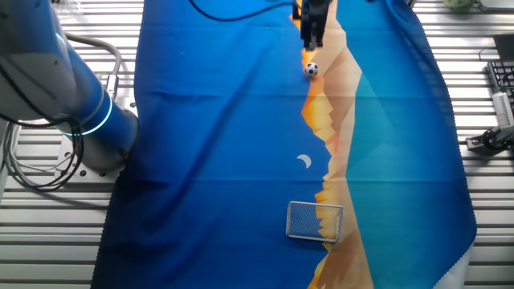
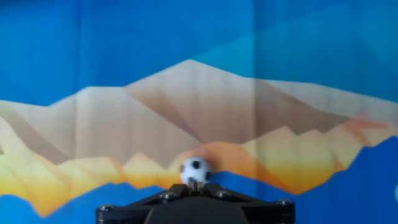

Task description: Push the soccer ball into the goal

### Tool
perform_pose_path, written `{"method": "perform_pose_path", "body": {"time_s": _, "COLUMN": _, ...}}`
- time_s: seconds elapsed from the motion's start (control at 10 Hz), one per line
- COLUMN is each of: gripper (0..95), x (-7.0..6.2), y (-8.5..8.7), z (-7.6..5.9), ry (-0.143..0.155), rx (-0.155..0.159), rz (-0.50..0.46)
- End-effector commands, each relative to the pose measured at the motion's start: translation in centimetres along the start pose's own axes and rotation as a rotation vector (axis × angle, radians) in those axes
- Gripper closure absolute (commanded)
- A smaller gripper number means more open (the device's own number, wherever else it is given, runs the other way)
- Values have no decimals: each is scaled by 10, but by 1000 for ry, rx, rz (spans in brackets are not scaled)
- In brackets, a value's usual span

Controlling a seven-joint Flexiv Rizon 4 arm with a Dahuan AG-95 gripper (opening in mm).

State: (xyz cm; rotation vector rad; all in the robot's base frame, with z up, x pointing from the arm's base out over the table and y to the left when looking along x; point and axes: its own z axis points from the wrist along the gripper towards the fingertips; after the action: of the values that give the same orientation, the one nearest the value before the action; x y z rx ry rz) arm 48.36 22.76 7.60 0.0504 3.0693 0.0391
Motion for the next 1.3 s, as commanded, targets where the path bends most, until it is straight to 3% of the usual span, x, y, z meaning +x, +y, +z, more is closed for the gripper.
{"method": "perform_pose_path", "body": {"time_s": 0.1, "gripper": 950, "x": -2, "y": 7, "z": 3, "ry": 1, "rx": 3, "rz": 6}}
{"method": "perform_pose_path", "body": {"time_s": 0.7, "gripper": 950, "x": -3, "y": 8, "z": 7, "ry": 3, "rx": 4, "rz": 5}}
{"method": "perform_pose_path", "body": {"time_s": 1.3, "gripper": 950, "x": -3, "y": 15, "z": 42, "ry": -15, "rx": 5, "rz": 5}}
